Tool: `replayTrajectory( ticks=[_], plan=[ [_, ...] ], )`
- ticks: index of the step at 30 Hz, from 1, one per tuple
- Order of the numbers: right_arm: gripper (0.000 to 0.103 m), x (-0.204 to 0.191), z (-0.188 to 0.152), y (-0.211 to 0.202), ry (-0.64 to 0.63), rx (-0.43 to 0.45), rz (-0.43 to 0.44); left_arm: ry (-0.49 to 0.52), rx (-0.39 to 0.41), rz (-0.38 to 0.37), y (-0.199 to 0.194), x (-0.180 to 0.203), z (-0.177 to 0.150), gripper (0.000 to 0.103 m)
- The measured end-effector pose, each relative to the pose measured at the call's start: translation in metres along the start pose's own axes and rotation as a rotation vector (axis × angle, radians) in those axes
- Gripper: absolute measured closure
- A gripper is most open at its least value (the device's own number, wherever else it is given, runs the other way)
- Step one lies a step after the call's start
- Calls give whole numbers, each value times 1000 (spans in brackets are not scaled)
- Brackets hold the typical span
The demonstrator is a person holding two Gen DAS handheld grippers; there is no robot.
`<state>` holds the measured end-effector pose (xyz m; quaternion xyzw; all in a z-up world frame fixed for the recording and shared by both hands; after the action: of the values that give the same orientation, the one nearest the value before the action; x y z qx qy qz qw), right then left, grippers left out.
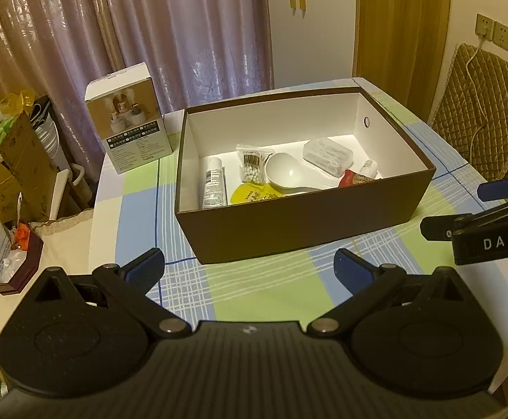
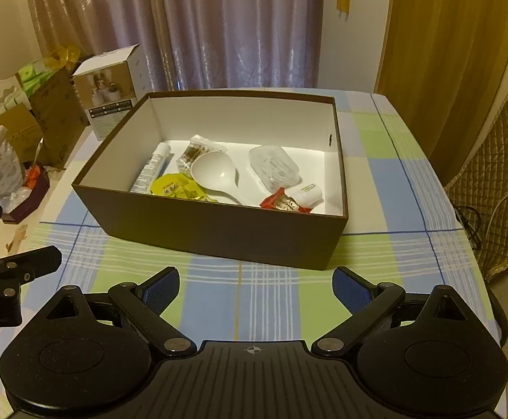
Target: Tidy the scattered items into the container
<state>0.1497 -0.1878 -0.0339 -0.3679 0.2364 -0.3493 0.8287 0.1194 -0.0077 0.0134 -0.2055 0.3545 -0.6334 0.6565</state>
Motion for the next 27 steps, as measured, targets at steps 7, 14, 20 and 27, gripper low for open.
replayTrajectory(
  ticks=[7,14,20,27],
  plan=[
    [4,6,1,1,-18,-2,21,-14,-8,25,-3,8,2,1],
    [4,22,-1,0,-43,-19,47,-40,-39,58,-3,27,2,1],
    [4,35,-4,-3,-69,-30,68,-64,-54,87,-8,44,0,1],
    [4,45,-8,-8,-93,-28,87,-98,-58,114,-15,58,-7,1]
  ],
)
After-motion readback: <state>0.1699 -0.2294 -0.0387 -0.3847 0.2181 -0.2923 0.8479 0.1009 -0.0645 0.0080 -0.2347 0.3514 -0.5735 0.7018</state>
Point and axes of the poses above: each gripper's, at about its wrist camera, not at the fingertips, and y roughly the way its jaws point, x to its right, z to its top, the point moved 1 cm from there along y, roughly the way its jaws point, and after that the axes turned 8 degrees about y, right-handed, at the moved point
